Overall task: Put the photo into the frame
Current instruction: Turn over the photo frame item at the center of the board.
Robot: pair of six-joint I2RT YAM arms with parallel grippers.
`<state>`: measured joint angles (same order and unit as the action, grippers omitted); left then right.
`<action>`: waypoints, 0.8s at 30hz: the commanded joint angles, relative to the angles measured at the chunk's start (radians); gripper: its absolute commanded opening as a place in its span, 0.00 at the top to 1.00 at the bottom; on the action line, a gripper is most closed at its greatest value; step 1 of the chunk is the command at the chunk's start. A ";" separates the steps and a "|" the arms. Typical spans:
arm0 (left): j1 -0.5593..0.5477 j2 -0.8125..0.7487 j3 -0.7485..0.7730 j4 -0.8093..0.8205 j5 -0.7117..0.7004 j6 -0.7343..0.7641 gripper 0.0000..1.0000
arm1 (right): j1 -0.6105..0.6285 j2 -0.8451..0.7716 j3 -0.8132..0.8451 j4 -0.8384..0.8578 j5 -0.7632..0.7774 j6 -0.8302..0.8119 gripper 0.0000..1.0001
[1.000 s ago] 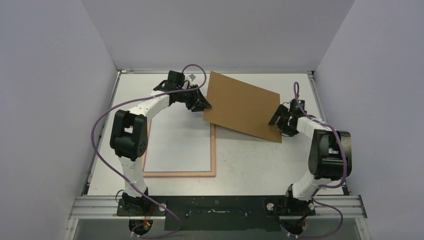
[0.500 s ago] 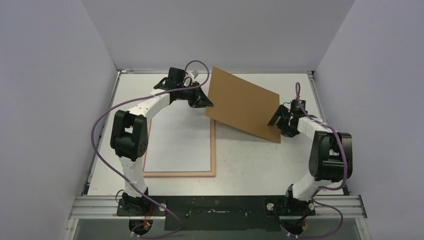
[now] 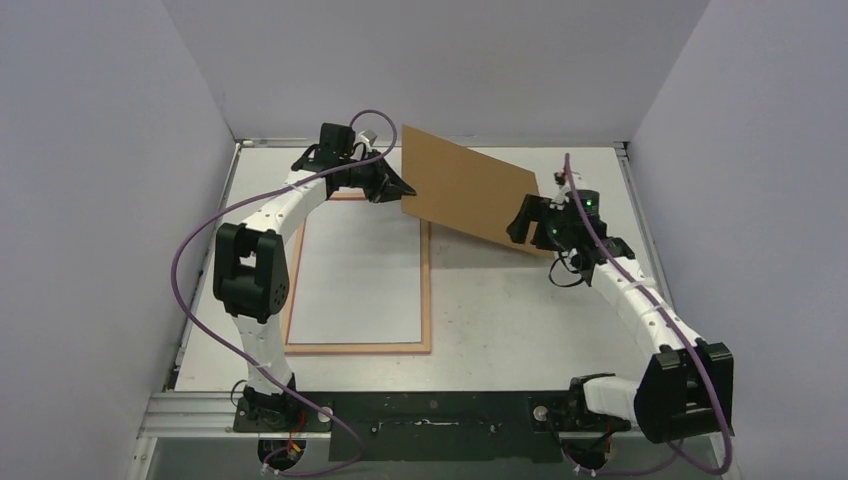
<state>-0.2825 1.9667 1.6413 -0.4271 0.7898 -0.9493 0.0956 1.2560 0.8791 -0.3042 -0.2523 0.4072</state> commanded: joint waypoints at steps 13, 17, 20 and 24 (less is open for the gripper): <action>0.019 -0.114 0.040 0.051 0.009 -0.184 1.00 | 0.568 0.030 0.046 0.258 0.385 -0.678 0.20; 0.024 -0.127 0.034 0.049 0.021 -0.186 1.00 | 0.578 0.077 0.019 0.369 0.458 -0.771 0.22; 0.029 -0.141 0.013 0.052 0.022 -0.188 1.00 | 0.578 0.099 -0.023 0.477 0.490 -0.845 0.22; 0.031 -0.159 -0.013 0.074 0.026 -0.199 1.00 | 0.573 0.144 -0.036 0.530 0.497 -0.931 0.22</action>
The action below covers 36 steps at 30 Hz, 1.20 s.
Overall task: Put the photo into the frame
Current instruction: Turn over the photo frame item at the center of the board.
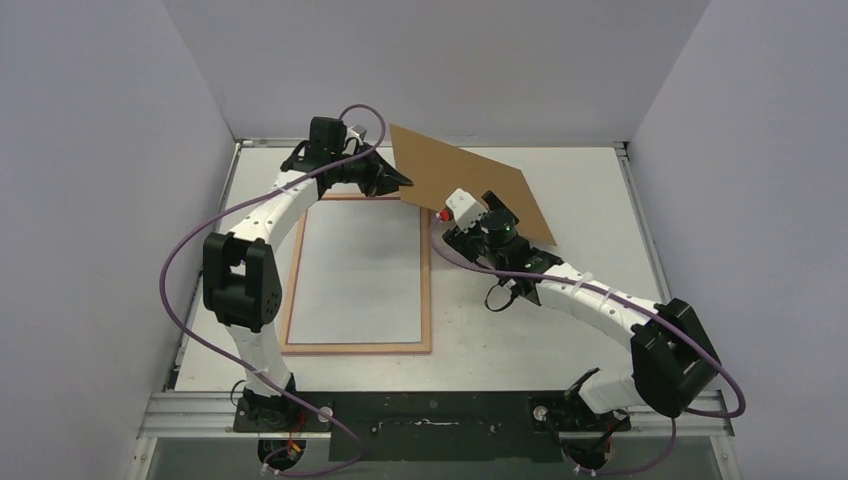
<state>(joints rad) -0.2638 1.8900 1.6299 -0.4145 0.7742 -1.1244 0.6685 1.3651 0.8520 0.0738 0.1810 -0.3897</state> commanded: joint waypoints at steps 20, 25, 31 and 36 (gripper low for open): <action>0.030 -0.107 0.001 0.044 0.062 0.000 1.00 | -0.053 0.103 -0.032 0.293 0.002 -0.362 0.60; 0.042 -0.109 0.005 0.031 0.074 -0.001 1.00 | -0.053 0.140 -0.004 0.330 0.002 -0.348 0.71; 0.060 -0.110 0.025 0.037 0.067 0.002 0.93 | -0.053 0.108 0.025 0.288 0.002 -0.329 1.00; 0.077 -0.129 0.037 0.068 0.062 0.028 0.66 | -0.053 0.052 0.024 0.288 0.008 -0.281 1.00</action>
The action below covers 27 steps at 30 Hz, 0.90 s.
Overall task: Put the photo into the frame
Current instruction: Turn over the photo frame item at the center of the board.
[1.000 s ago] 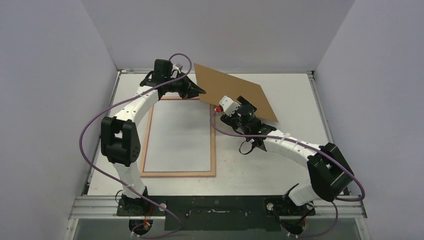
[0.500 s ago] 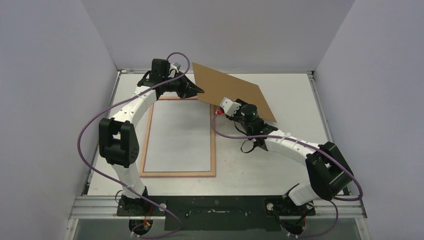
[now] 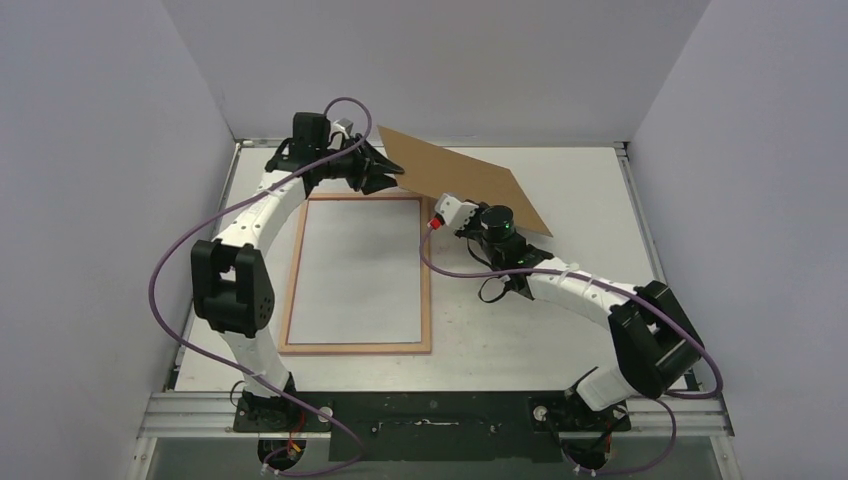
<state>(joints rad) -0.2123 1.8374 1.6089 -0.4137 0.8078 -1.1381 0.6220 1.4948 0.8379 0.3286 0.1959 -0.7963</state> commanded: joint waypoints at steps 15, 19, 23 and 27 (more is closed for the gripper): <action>0.199 -0.267 0.007 0.156 0.056 0.187 0.25 | -0.132 -0.144 0.290 -0.156 -0.201 0.607 1.00; 0.300 -0.308 -0.064 0.206 0.088 0.178 0.25 | -0.151 -0.134 0.434 -0.222 -0.231 0.842 1.00; 0.366 -0.315 -0.100 0.059 0.010 0.325 0.25 | -0.176 -0.135 0.525 -0.266 -0.247 1.012 1.00; 0.397 -0.258 -0.129 -0.117 -0.108 0.495 0.25 | -0.187 -0.109 0.680 -0.441 -0.286 1.147 1.00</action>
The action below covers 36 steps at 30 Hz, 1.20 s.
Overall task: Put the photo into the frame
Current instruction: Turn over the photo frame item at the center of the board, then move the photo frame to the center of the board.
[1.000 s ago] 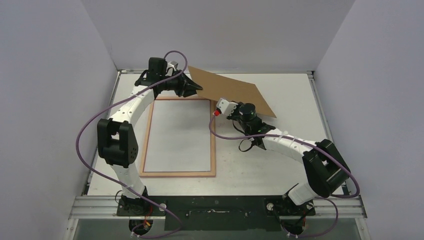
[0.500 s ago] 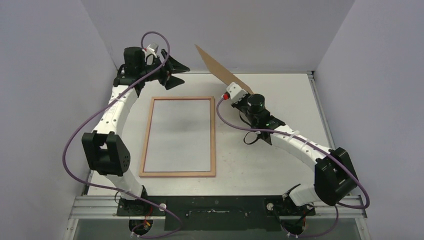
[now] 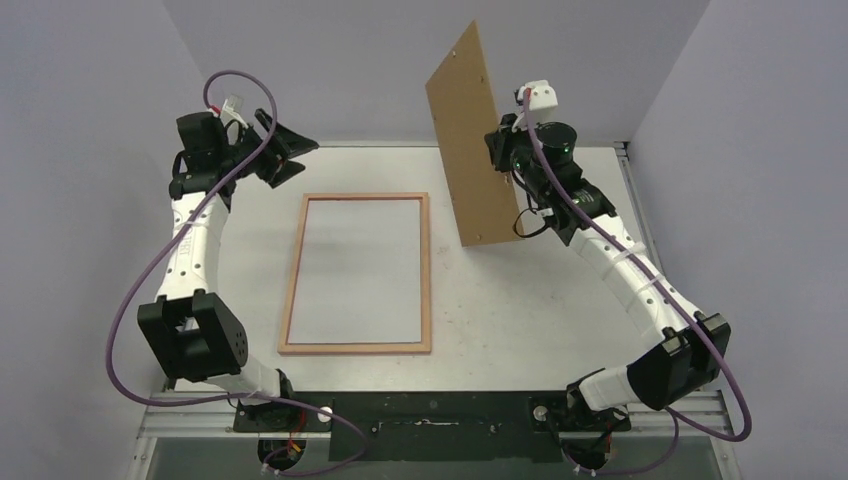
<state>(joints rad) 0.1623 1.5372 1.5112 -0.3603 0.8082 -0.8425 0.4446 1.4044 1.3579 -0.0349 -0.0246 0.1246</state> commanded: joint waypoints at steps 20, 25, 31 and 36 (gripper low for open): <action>0.093 0.197 -0.202 -0.334 -0.478 0.511 0.26 | -0.119 -0.074 0.122 -0.151 -0.220 0.757 1.00; 0.093 0.205 -0.278 -0.331 -0.481 0.515 0.34 | -0.118 -0.073 0.117 -0.140 -0.259 0.785 1.00; 0.094 0.248 -0.292 -0.348 -0.541 0.550 0.51 | -0.119 -0.089 0.077 -0.099 -0.285 0.790 1.00; 0.094 0.283 -0.305 -0.323 -0.523 0.563 0.51 | -0.125 -0.097 0.073 -0.099 -0.303 0.780 1.00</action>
<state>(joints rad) 0.2512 1.7985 1.2018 -0.7074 0.2893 -0.3099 0.3267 1.3735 1.4166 -0.2775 -0.2855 0.8772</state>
